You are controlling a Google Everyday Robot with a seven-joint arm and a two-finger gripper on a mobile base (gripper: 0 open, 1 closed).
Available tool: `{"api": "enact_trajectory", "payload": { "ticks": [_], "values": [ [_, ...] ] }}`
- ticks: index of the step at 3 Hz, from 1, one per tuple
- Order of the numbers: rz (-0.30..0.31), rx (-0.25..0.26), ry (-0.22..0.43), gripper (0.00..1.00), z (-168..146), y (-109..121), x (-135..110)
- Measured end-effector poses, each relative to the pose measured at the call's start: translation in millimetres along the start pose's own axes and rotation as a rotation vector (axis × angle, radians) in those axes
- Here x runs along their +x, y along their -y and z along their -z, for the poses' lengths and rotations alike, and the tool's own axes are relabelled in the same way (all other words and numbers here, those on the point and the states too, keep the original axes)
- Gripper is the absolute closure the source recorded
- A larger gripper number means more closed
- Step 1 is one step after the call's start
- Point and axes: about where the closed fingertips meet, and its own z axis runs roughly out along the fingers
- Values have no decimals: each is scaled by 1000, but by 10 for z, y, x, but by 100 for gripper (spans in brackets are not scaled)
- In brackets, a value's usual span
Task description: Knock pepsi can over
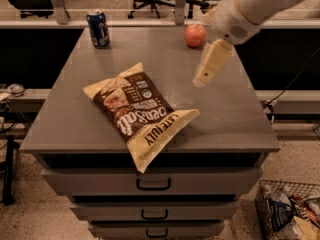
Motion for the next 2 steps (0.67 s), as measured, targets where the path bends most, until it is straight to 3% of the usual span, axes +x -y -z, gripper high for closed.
{"api": "enact_trajectory", "payload": {
  "ticks": [1,2],
  "values": [
    [49,49,115,0,-229,463,-539],
    [49,49,115,0,-230,463,-540]
  ]
}}
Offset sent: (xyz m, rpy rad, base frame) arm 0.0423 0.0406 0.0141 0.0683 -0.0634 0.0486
